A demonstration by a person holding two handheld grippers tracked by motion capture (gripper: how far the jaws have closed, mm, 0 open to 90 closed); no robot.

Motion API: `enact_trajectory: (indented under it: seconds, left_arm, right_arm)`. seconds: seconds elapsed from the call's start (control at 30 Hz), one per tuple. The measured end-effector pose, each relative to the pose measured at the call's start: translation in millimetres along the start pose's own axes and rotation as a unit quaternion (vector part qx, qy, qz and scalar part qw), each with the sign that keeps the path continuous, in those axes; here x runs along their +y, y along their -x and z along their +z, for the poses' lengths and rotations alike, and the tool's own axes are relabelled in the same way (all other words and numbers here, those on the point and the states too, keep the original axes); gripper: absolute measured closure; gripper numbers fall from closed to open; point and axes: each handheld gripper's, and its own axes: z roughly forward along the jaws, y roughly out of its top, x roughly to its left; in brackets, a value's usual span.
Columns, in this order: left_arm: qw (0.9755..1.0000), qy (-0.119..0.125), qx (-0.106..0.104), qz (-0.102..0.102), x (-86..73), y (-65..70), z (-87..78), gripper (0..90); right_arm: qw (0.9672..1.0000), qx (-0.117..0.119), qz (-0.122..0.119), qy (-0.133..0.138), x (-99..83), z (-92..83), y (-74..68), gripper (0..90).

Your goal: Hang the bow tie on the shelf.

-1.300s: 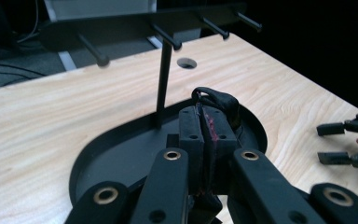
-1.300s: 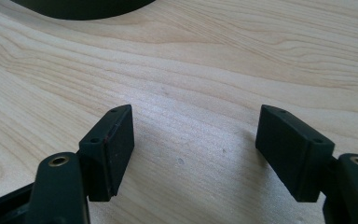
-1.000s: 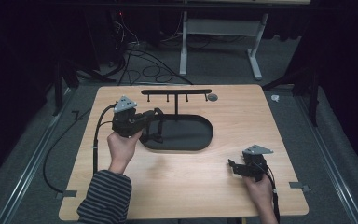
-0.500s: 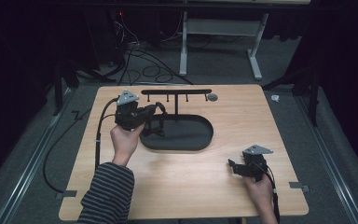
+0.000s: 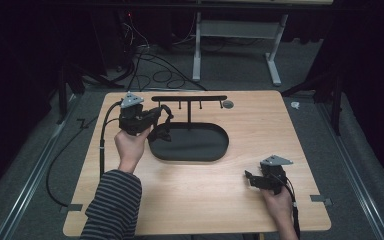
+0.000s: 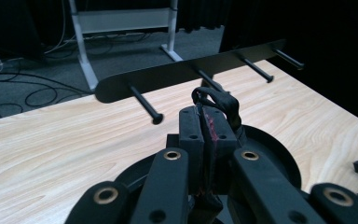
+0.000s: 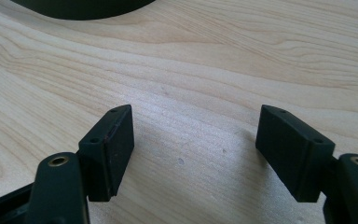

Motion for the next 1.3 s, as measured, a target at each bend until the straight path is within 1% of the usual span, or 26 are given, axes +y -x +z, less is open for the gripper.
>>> enact_trajectory:
  seconds: [0.13,0.27,0.5,0.53,0.67,0.87,0.97,1.13,1.23,1.3]
  left_arm:
    - [1.0,0.001,0.008,-0.003,-0.2,-3.3,2.9,87.2]
    - [0.9999,0.003,0.014,-0.01,-0.4,-6.7,5.6,87.2]
    - [0.9993,0.002,0.03,-0.021,-1.6,-14.5,12.2,87.1]
    - [0.9993,0.002,0.03,-0.021,-1.6,-14.5,12.2,87.1]
    - [0.9989,-0.003,0.043,-0.016,-3.4,-17.1,16.7,87.0]
    - [0.9983,0.0,0.053,-0.023,-3.8,-20.9,20.3,86.9]
    - [0.9982,-0.002,0.054,-0.027,-4.4,-23.0,22.3,86.9]
    - [0.9981,-0.007,0.057,-0.023,-5.9,-23.3,24.3,86.5]
    - [0.9981,-0.009,0.057,-0.021,-6.4,-22.6,25.3,84.7]
    - [0.9981,-0.015,0.057,-0.02,-7.0,-21.7,26.4,83.0]
  right_arm:
    - [1.0,0.0,0.0,0.0,0.0,0.0,0.0,29.1]
    - [1.0,0.0,0.0,0.0,0.0,0.0,0.0,29.1]
    - [1.0,0.0,0.0,0.0,0.0,0.0,0.0,29.0]
    - [1.0,0.0,0.0,0.0,0.0,0.0,0.0,29.0]
    - [1.0,0.0,0.0,-0.001,0.0,-0.1,0.0,29.0]
    - [1.0,0.0,0.0,0.0,0.0,0.0,0.0,28.9]
    - [1.0,0.0,0.0,0.0,0.0,0.0,0.0,28.9]
    - [1.0,0.001,0.0,0.0,0.0,0.0,0.0,28.9]
    - [1.0,0.001,-0.001,-0.001,0.0,-0.1,0.0,28.9]
    - [1.0,0.001,-0.001,-0.001,0.0,-0.1,0.1,28.9]
